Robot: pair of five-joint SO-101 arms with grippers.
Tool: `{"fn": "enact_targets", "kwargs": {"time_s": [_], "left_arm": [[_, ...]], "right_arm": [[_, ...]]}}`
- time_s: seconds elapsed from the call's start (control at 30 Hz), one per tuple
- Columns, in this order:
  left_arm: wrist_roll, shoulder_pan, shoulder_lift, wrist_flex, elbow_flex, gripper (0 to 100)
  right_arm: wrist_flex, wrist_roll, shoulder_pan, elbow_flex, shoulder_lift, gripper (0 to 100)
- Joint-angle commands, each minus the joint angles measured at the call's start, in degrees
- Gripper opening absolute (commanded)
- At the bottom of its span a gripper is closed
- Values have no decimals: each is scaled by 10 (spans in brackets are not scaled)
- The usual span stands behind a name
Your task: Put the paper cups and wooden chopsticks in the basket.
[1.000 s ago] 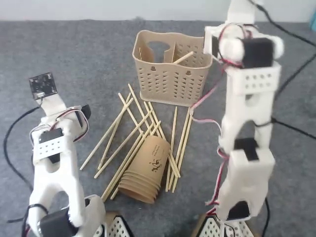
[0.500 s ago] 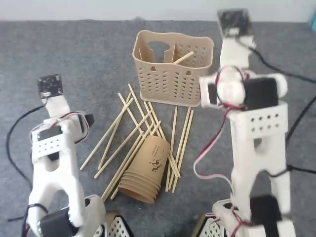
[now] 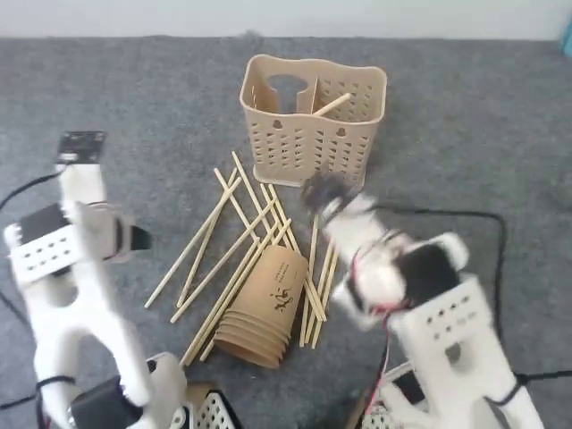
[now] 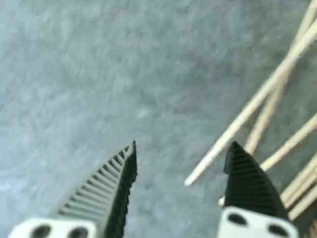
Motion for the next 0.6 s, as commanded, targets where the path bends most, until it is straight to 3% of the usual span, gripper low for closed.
{"fn": "enact_targets", "kwargs": {"time_s": [0.0,0.2,0.33,0.43,0.57], "left_arm": [[-5,-98,-7,9,-46,272],[-2,-179,-4,-32,5,261],[42,-209,-3,-132,69,129],[76,-232,-3,-195,108,59],[102,-248,-2,-232,143,99]], "right_arm": [[8,25,-140,57,-56,147],[-90,-37,-272,100,-57,122],[-179,-76,-337,120,-37,2],[-208,-80,-384,122,-21,61],[-225,-81,-409,124,-7,175]]}}
